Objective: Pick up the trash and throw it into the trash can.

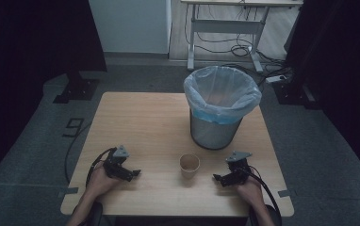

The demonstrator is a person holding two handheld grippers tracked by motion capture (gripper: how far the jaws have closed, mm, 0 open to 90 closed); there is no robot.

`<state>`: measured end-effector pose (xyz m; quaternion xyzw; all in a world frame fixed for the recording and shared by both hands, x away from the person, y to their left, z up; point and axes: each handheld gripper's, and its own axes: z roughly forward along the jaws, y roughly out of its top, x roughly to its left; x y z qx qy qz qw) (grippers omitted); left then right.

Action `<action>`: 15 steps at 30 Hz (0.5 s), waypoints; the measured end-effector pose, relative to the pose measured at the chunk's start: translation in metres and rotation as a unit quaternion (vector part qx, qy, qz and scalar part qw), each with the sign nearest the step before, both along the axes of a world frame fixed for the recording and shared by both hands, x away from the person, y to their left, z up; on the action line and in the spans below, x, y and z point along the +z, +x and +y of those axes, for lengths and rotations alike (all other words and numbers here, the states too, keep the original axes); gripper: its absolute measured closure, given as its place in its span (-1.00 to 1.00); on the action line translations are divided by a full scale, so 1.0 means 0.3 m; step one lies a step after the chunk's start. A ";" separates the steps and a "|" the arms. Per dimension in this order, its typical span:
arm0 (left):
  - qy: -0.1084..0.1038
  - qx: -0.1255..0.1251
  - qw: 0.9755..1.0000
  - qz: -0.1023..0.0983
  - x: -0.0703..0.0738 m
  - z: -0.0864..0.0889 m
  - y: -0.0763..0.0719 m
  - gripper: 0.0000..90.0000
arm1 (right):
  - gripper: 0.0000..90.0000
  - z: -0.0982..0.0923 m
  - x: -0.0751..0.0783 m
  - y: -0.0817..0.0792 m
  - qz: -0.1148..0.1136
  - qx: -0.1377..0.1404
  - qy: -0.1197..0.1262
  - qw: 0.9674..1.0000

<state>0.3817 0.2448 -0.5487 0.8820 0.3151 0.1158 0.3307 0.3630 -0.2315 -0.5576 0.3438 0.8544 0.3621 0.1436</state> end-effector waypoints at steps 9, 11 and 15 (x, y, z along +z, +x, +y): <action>0.000 0.000 1.000 0.000 0.000 0.000 0.000 -1.00 | -1.00 0.003 0.000 -0.003 0.000 -0.006 0.000 1.000; 0.000 0.000 1.000 0.000 0.000 0.000 0.000 -1.00 | -1.00 0.003 -0.001 -0.004 -0.001 -0.009 0.000 1.000; 0.000 0.002 1.000 0.000 0.000 0.000 -0.001 -1.00 | -1.00 0.004 -0.001 -0.006 -0.001 -0.011 0.000 1.000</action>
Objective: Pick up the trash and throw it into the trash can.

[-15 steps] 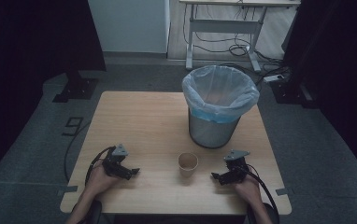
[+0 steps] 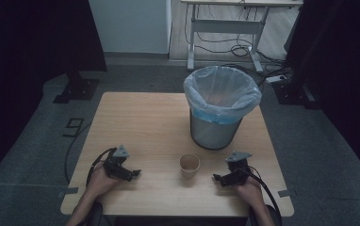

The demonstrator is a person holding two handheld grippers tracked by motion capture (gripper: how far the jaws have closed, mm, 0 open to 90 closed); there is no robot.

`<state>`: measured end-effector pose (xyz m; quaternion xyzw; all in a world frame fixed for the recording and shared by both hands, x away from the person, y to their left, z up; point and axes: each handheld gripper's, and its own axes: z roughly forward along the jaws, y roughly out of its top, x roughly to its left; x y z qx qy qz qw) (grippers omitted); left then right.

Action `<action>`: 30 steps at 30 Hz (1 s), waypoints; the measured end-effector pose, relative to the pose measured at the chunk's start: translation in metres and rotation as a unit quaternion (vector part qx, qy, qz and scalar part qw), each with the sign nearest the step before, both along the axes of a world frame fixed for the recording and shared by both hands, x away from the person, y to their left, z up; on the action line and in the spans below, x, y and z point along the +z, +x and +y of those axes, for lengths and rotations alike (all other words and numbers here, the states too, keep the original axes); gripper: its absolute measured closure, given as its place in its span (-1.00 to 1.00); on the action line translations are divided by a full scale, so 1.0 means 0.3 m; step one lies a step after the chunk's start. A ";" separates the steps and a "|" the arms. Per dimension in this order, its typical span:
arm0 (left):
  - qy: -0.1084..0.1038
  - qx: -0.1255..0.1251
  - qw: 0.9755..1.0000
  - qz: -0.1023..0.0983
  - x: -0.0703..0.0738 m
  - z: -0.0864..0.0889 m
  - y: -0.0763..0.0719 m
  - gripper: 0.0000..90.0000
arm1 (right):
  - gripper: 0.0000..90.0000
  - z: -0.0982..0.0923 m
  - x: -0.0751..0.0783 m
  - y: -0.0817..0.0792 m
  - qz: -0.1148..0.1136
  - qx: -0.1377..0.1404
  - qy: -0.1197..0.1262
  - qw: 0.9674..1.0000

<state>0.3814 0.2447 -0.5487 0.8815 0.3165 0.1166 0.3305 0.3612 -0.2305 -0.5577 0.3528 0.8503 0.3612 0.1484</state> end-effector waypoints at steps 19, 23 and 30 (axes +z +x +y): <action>-0.027 -0.018 0.999 0.006 0.052 -0.059 -0.003 -1.00 | -1.00 0.000 0.000 -0.003 0.001 -0.004 0.000 1.000; -0.030 -0.031 0.999 0.002 0.073 -0.087 -0.003 -0.99 | -1.00 0.000 0.000 -0.003 0.001 -0.004 0.000 1.000; -0.036 -0.061 0.997 -0.005 0.116 -0.174 -0.003 -1.00 | -1.00 0.000 0.000 -0.003 0.001 -0.004 0.000 1.000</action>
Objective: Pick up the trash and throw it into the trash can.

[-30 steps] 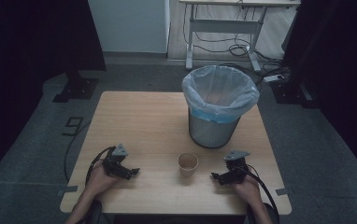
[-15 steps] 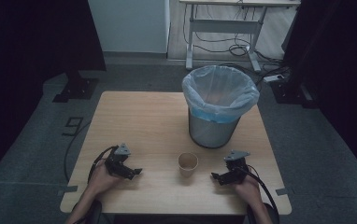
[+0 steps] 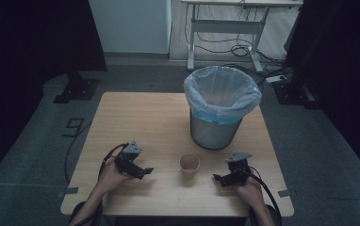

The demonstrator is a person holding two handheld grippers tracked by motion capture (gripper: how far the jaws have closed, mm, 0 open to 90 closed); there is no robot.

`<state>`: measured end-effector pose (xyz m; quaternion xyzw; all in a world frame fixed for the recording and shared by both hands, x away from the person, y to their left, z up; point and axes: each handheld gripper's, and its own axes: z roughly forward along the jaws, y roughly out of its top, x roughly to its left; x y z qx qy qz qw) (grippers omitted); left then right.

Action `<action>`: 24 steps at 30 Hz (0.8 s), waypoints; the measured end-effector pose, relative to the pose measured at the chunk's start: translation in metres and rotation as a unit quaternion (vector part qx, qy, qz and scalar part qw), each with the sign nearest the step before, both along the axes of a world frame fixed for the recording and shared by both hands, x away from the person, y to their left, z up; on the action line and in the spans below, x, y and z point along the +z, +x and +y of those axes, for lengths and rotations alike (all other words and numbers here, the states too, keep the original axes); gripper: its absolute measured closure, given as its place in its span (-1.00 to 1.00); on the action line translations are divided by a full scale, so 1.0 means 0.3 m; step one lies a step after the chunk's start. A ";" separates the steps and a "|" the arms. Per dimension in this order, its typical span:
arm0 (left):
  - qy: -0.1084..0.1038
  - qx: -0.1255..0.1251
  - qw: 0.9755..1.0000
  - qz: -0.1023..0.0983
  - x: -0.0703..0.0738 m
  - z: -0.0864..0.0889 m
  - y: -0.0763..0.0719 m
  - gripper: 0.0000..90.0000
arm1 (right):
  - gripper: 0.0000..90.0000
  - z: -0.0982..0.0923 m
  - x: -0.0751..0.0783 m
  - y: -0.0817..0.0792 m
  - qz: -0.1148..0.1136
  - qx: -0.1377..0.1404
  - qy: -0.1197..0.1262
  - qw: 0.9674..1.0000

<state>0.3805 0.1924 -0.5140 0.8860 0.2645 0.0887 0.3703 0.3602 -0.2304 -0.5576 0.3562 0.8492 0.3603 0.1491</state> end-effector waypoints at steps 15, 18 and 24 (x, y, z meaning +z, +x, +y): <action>-0.006 -0.061 0.998 0.002 0.001 -0.202 0.000 -1.00 | -1.00 0.000 0.000 -0.002 0.001 -0.002 0.000 1.000; 0.001 -0.068 0.998 -0.003 -0.001 -0.226 -0.003 -1.00 | -1.00 0.000 0.000 -0.002 0.000 -0.002 0.000 1.000; 0.004 -0.091 0.996 -0.010 -0.006 -0.292 -0.012 -1.00 | -1.00 0.000 0.000 -0.002 0.001 -0.002 0.000 1.000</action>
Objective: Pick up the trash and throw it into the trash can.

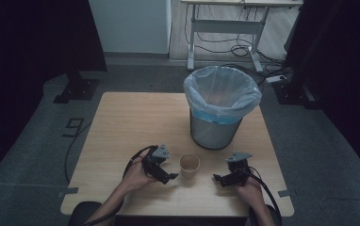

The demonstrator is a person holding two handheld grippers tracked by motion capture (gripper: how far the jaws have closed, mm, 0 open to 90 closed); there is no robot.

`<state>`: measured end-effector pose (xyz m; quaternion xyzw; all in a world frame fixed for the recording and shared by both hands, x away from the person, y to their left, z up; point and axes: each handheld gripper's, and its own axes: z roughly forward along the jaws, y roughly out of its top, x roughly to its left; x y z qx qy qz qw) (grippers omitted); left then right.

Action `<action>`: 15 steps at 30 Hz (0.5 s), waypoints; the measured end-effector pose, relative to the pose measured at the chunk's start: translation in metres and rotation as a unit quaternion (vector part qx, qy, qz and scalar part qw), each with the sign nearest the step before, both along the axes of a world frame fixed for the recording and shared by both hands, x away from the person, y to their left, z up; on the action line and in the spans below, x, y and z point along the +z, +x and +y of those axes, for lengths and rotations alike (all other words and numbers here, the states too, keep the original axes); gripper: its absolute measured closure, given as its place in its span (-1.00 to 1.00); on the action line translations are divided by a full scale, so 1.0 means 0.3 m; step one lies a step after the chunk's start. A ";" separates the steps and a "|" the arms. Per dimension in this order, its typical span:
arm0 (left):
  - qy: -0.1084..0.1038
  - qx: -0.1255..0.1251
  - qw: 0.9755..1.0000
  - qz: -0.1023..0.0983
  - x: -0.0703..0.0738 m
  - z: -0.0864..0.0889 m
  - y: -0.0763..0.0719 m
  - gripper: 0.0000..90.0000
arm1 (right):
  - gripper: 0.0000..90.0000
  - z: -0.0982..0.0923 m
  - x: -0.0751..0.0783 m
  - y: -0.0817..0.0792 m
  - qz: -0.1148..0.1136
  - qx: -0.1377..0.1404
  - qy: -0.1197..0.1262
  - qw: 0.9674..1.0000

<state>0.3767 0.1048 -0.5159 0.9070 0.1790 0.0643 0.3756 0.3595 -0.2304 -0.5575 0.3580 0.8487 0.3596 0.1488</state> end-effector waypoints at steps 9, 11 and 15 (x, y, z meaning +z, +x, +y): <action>-0.010 -0.025 1.000 0.004 0.006 -0.081 0.006 -1.00 | -1.00 0.000 0.000 -0.001 -0.001 0.000 0.000 1.000; -0.013 -0.028 1.000 0.007 0.007 -0.095 0.009 -1.00 | -1.00 0.000 0.000 -0.001 -0.002 0.001 0.000 1.000; -0.013 -0.037 0.999 0.007 0.007 -0.135 0.013 -1.00 | -1.00 0.000 -0.001 -0.001 -0.002 0.001 0.000 1.000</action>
